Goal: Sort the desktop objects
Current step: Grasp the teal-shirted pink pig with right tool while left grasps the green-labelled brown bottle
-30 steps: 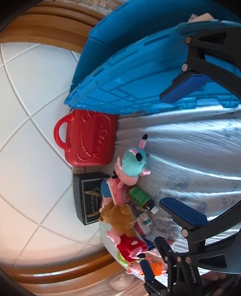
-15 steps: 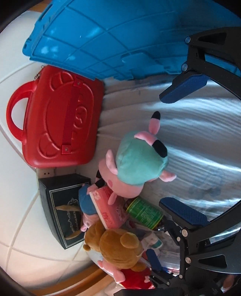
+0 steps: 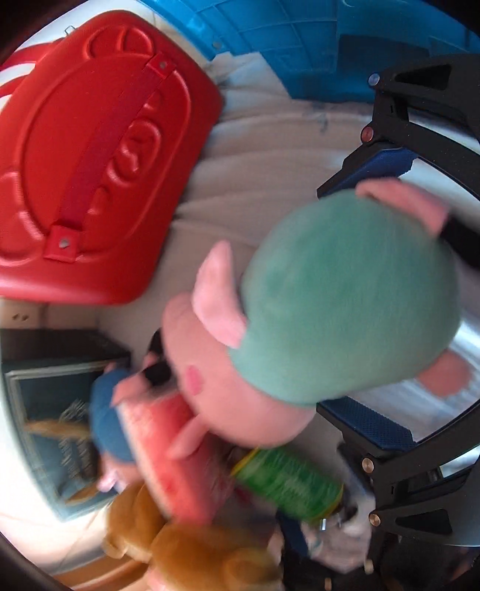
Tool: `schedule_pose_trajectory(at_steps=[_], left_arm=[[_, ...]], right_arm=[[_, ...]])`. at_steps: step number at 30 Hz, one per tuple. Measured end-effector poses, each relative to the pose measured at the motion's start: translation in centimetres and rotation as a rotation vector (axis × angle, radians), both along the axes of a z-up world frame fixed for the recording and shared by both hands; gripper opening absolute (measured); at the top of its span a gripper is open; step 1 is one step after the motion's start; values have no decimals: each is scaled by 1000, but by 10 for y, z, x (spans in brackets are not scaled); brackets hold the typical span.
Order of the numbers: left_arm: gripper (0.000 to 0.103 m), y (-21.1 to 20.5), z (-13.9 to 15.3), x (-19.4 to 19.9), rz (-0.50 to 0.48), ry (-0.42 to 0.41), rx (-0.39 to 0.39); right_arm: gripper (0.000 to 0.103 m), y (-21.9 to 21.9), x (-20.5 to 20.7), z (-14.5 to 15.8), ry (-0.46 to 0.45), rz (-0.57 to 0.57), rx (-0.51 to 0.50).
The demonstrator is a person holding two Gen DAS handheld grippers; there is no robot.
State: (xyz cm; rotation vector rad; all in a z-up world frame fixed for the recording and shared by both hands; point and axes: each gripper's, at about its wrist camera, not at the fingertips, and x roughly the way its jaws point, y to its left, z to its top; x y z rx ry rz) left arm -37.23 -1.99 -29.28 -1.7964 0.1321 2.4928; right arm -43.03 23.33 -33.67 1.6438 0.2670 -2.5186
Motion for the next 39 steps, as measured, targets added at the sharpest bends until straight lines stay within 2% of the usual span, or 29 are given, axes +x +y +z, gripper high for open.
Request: schedule_pose_trajectory(at_steps=[1,2,4,8,12,15,20,21,27,31,35,39], left_arm=[[52,-2,-1,2,0,-13,11],[51,-5,-1,4,3,-27,44],[51,-11,3,10,13,-32,94],[51,-14,18,32,-12,-33,116],[51,-18,29,50,-10,-39,105],[51,-23,32,56,-2,-48,88],[51,-34,27,63,-2,-70,70],[51,-29,16,64,0,-81,66],[51,-43,10,69,8,-99,45],[51,-58,17,80,12,-73,38],[51,-71,30,94,14,-53,48],[51,-74,50,104,7,-11,53]], right_arm=[[97,2,5,0,8,-5,-2],[88,4,10,1,15,-13,-3],[87,11,21,3,6,-33,-21],[86,23,49,3,-52,-64,-73],[92,25,76,4,-102,-51,-126],[102,23,81,9,-86,-35,-100],[103,14,74,21,-55,-4,-82],[103,11,72,20,-59,6,-72],[103,-4,60,-2,-108,60,-51],[103,-7,50,-10,-118,65,-57],[87,-11,54,-9,-99,80,-68],[82,-9,63,8,-61,53,-90]])
